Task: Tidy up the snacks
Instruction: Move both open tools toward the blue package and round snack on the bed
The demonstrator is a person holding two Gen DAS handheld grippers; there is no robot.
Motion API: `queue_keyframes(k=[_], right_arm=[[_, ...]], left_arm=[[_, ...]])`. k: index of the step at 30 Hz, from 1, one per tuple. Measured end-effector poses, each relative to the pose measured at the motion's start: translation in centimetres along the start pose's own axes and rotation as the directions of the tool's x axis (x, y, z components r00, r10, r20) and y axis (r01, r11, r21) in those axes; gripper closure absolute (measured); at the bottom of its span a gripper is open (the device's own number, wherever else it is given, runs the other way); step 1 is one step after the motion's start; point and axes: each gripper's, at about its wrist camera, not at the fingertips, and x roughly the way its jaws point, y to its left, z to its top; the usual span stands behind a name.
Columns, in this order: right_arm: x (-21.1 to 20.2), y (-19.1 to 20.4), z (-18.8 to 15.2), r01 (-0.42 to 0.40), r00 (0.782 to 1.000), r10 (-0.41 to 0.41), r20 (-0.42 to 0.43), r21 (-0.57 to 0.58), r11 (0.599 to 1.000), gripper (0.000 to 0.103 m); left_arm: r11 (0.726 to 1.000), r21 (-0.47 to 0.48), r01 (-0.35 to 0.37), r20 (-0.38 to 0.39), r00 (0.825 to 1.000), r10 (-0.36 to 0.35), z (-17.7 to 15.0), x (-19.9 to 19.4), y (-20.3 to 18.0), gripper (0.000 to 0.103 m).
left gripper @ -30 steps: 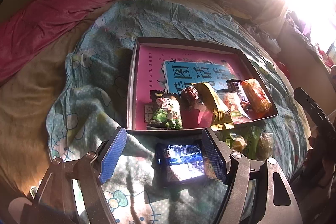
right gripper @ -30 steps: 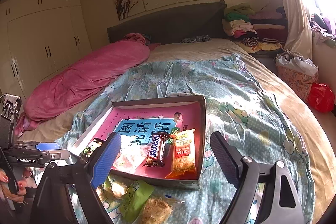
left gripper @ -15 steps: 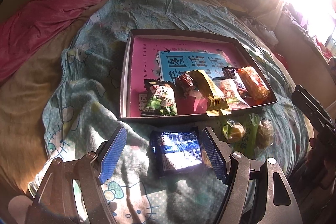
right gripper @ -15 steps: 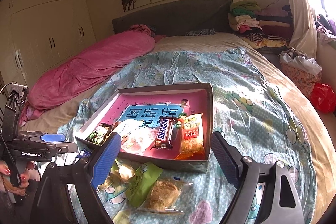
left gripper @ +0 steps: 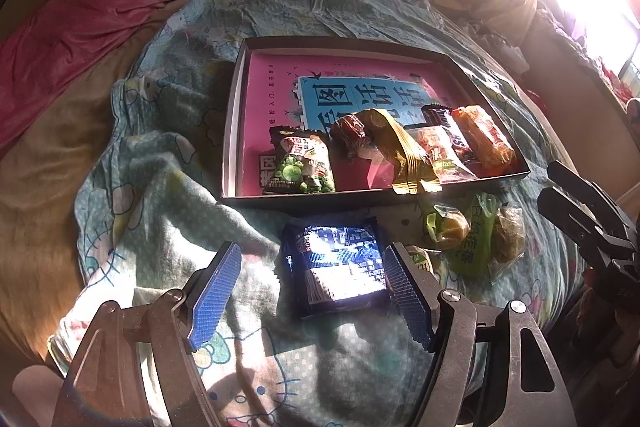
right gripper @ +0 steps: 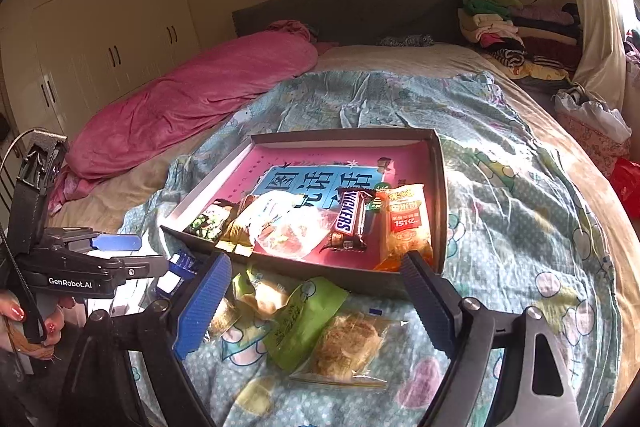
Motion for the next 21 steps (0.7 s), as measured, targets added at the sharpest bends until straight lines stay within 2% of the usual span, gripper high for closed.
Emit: queue_keyframes(k=[7,11,21], right_arm=[[2.0,0.9,-1.0,-0.050,0.994,0.048,-0.100,-0.020,0.999,0.017],[3.4,1.0,-1.6,-0.044,0.987,0.041,-0.156,-0.020,0.999,0.017],[5.3,1.0,-1.9,-0.015,0.980,0.006,-0.201,-0.040,0.999,0.017]], left_arm=[[1.000,-0.007,0.000,-0.018,1.000,0.000,-0.5,0.7,0.3,0.027],[1.000,-0.009,0.002,-0.028,1.000,-0.002,-0.8,1.1,0.5,0.027],[1.000,-0.005,0.009,-0.052,0.999,-0.009,-1.3,2.1,0.4,0.027]])
